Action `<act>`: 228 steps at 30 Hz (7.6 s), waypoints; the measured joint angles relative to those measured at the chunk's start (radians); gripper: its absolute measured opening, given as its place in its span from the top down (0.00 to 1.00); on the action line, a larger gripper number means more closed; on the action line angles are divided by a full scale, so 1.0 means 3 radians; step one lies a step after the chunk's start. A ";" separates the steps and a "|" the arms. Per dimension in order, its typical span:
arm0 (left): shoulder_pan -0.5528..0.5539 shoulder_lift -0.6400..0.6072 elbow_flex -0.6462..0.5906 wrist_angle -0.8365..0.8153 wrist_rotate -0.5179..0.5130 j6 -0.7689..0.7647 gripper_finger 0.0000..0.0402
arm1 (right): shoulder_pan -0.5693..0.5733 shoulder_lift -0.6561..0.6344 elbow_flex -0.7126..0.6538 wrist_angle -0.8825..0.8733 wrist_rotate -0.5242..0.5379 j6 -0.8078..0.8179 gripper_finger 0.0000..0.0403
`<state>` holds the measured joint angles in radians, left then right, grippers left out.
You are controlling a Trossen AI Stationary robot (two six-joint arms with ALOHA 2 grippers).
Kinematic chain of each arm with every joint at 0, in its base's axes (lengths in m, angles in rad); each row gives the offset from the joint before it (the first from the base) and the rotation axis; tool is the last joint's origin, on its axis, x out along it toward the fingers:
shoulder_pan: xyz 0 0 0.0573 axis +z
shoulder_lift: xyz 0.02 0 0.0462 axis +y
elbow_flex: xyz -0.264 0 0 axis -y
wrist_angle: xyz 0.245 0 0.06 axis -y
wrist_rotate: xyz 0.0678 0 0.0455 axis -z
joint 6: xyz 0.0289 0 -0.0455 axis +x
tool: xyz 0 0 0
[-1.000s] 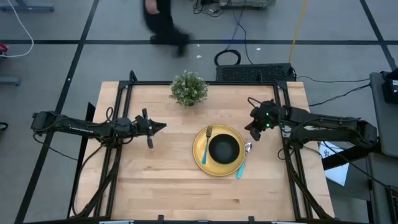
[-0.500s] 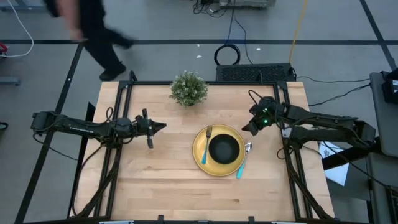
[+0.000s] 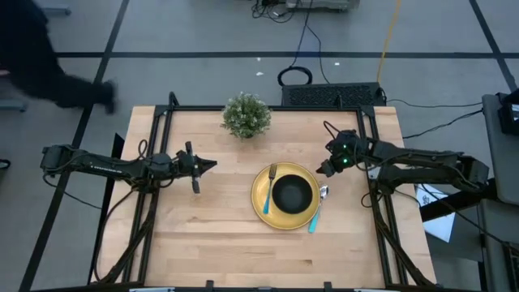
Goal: Set table place
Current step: Adjust the yellow plate, then put the blue spoon into the black bowl on the yellow plate
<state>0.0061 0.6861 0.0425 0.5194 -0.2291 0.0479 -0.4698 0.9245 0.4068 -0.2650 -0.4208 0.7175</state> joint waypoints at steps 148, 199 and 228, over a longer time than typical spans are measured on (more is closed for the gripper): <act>0.0000 0.0000 0.0000 -0.0149 -0.0002 0.0023 0.94 | 0.0301 0.2045 0.0419 0.1719 -0.0162 0.0241 0.94; 0.0000 0.0000 0.0000 -0.0150 -0.0001 -0.0006 0.94 | 0.0300 0.1993 0.0417 0.1390 0.0002 -0.0283 0.60; -0.0002 0.0000 0.0000 -0.0178 0.0004 -0.0039 0.94 | 0.0186 -0.0019 0.0411 0.0405 0.0194 -0.0739 0.96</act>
<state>0.0055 0.6861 0.0425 0.4659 -0.2279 0.0360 -0.4140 0.9187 0.5301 -0.1435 -0.3627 0.4959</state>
